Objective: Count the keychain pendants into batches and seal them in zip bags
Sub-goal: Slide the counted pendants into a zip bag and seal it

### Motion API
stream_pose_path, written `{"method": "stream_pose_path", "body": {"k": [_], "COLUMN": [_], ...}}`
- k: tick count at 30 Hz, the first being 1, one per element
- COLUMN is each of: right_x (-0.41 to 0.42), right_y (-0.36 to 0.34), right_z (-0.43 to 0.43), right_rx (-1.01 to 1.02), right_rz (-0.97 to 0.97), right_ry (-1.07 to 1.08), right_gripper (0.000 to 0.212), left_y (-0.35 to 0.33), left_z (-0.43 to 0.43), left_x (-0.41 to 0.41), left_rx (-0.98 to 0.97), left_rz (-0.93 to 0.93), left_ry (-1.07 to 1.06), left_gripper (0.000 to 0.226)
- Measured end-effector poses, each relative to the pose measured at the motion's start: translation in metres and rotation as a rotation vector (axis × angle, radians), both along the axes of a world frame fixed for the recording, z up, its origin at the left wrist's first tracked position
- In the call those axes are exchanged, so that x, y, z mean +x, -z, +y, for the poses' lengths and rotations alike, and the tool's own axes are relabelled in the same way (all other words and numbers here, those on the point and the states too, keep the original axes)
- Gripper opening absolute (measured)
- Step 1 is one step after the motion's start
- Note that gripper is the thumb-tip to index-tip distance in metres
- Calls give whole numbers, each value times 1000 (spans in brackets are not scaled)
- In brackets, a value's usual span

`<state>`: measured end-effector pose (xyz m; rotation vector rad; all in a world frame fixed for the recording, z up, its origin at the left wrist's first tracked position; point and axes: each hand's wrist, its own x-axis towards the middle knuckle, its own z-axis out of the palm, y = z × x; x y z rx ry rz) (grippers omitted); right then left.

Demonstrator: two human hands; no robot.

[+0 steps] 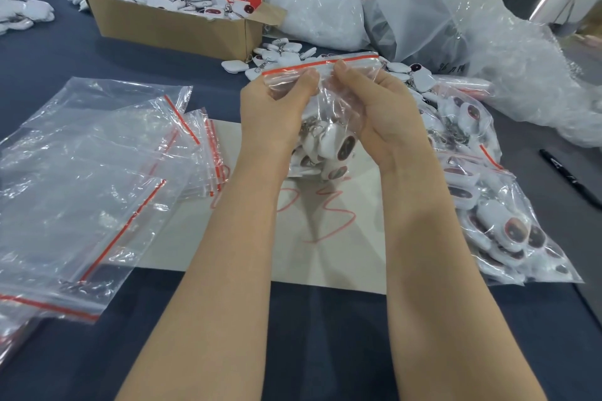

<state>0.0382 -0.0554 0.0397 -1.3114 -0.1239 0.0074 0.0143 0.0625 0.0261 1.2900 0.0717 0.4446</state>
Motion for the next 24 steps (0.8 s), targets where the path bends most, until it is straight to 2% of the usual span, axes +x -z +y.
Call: {"method": "stream_pose_path", "body": {"k": [4,9,13,18,20,24], "right_x": [1,2,2,3,3,3], "right_y": [0,1,3,6,7,6], "right_z": [-2,0,2,5,7,10], "right_rx": [-9,-34,-156,-69,-25,57], "right_rz": [-39,-63,-107,-65,-26,16], "right_ry": [-6,-61,-57,0,47,97], "right_gripper": [28,19,11,12,19,16], "left_y": [1,2,2,2,2,4], "left_z": [2,3,-1,-5,-5,-4], "left_x": [0,1,-2,-3,-3,1], "left_rx": [-35,-13,35,28,23,-14], "left_rz": [3,-3,-39,-48,-39,2], "left_ry": [52,91,50,8,-1,-22], "left_gripper": [9,4,6,13,12,9]}}
